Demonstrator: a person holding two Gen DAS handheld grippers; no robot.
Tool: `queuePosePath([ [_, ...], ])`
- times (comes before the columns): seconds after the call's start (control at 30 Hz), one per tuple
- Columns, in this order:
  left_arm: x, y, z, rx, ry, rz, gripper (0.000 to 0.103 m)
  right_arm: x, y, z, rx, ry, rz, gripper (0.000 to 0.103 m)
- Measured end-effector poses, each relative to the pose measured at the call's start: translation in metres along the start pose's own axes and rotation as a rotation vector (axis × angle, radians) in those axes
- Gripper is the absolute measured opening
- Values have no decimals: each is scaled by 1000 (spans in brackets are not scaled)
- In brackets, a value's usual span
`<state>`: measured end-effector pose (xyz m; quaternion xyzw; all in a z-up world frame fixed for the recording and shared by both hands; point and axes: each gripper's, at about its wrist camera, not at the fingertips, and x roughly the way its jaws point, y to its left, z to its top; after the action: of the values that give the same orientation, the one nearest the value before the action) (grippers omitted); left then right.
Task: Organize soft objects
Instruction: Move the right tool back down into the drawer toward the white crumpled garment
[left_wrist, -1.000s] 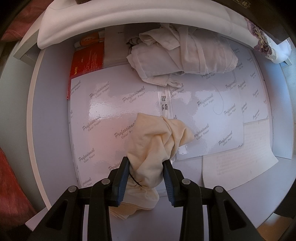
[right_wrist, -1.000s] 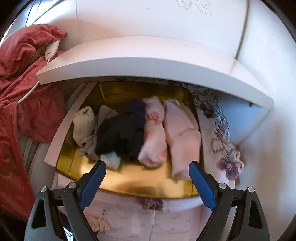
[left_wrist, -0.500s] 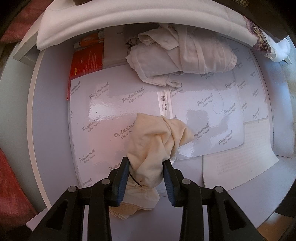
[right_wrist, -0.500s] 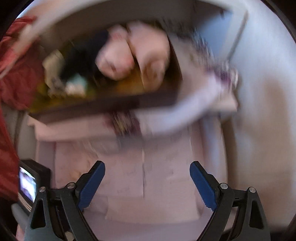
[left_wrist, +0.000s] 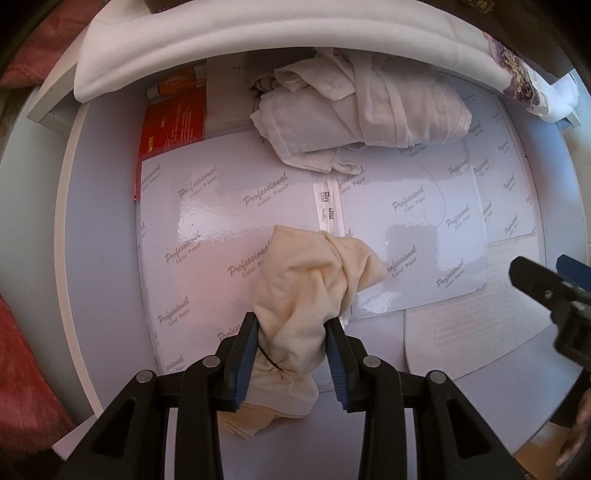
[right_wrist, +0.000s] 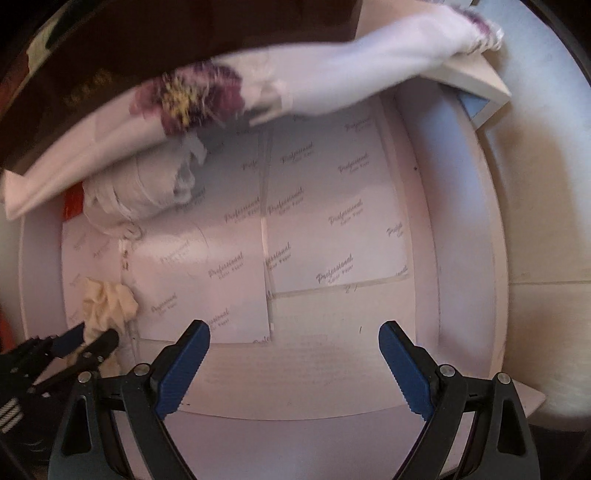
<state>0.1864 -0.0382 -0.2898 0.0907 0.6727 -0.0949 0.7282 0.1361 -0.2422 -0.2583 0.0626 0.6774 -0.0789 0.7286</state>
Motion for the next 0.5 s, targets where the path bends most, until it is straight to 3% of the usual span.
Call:
queuePosePath([
  [0.5,-7,-1,-1,-11,-6,1,35,26,-6,-6,3,31,12,93],
])
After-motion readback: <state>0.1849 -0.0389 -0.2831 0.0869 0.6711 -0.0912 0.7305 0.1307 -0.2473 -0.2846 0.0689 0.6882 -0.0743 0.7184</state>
